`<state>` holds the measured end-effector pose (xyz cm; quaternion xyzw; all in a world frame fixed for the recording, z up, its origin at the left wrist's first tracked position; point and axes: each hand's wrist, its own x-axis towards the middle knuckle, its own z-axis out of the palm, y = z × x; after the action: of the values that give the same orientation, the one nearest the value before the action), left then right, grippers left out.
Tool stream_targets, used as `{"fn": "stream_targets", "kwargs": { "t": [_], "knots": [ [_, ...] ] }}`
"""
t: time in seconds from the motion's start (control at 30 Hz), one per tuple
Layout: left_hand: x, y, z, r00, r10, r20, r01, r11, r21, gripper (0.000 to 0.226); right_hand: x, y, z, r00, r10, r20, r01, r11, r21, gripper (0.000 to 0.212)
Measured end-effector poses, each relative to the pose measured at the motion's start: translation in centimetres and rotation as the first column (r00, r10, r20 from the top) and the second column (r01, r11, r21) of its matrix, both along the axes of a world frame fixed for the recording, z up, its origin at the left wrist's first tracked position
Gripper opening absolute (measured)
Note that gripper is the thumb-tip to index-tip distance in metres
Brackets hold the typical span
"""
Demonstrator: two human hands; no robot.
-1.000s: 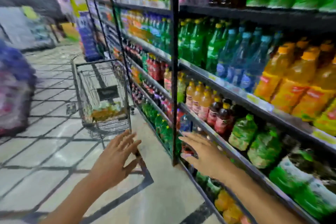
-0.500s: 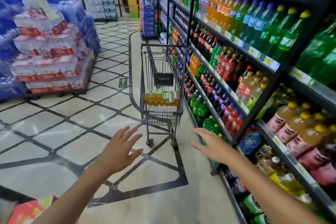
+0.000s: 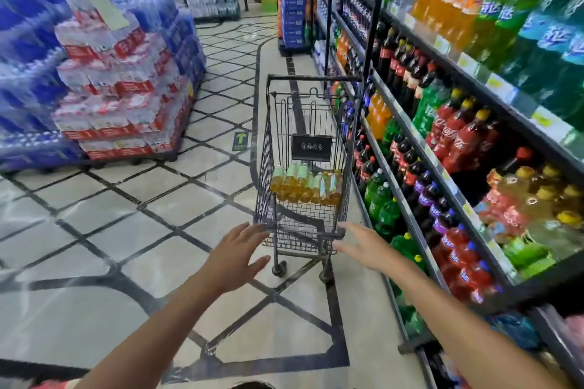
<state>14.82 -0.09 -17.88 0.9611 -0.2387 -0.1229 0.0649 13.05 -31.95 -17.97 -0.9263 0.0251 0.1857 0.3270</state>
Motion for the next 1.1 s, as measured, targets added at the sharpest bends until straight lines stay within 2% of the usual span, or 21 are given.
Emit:
{"fn": "stream_targets", "kwargs": {
  "t": [0.17,0.3,0.43,0.63,0.77,0.93,1.0,1.03,1.07,1.1],
  "knots": [
    [8.0,-0.3,-2.7,0.996,0.053,-0.071,-0.053,0.999,0.013,0.083,8.1,-0.7,-2.7,0.997,-0.048,-0.055,0.050,0.998,0.037,0.063],
    [15.7,-0.9,-5.7,0.994,0.005,-0.107,-0.005,1.000,0.001,0.090,14.8,-0.3,-5.6,0.989,-0.092,-0.118,0.099,0.994,0.054,0.061],
    [24.5,-1.4,-8.4,0.988,-0.057,-0.146,0.060,0.998,0.011,0.070,21.4,0.7,-8.3,0.966,-0.183,-0.182,0.203,0.974,0.099,0.061],
    [37.0,-1.8,-12.1,0.955,-0.231,-0.187,0.249,0.965,0.082,0.075,29.1,2.1,-12.2,0.871,-0.333,-0.360,0.389,0.916,0.094,0.066],
    [42.6,-3.1,-14.5,0.936,-0.230,-0.267,0.258,0.963,0.075,0.068,32.9,2.0,-14.3,0.777,-0.409,-0.479,0.490,0.870,0.052,0.054],
    [47.3,-5.5,-17.8,0.913,-0.212,-0.350,0.253,0.964,0.078,0.067,38.7,0.7,-18.2,0.661,-0.468,-0.587,0.612,0.789,0.060,0.060],
    [48.7,-6.4,-19.7,0.902,-0.173,-0.396,0.218,0.973,0.072,0.067,41.3,-0.2,-20.6,0.642,-0.460,-0.614,0.625,0.777,0.072,0.064],
    [49.2,-6.9,-20.9,0.894,-0.149,-0.421,0.194,0.979,0.066,0.067,42.5,-0.7,-22.1,0.643,-0.452,-0.618,0.617,0.784,0.069,0.062],
    [49.8,-7.5,-22.2,0.890,-0.127,-0.438,0.169,0.984,0.059,0.067,43.7,-1.2,-23.9,0.647,-0.448,-0.617,0.612,0.788,0.069,0.051],
    [50.5,-8.0,-23.8,0.883,-0.115,-0.455,0.160,0.985,0.060,0.066,44.8,-1.8,-26.2,0.637,-0.458,-0.621,0.623,0.780,0.064,0.030]
  ]
}}
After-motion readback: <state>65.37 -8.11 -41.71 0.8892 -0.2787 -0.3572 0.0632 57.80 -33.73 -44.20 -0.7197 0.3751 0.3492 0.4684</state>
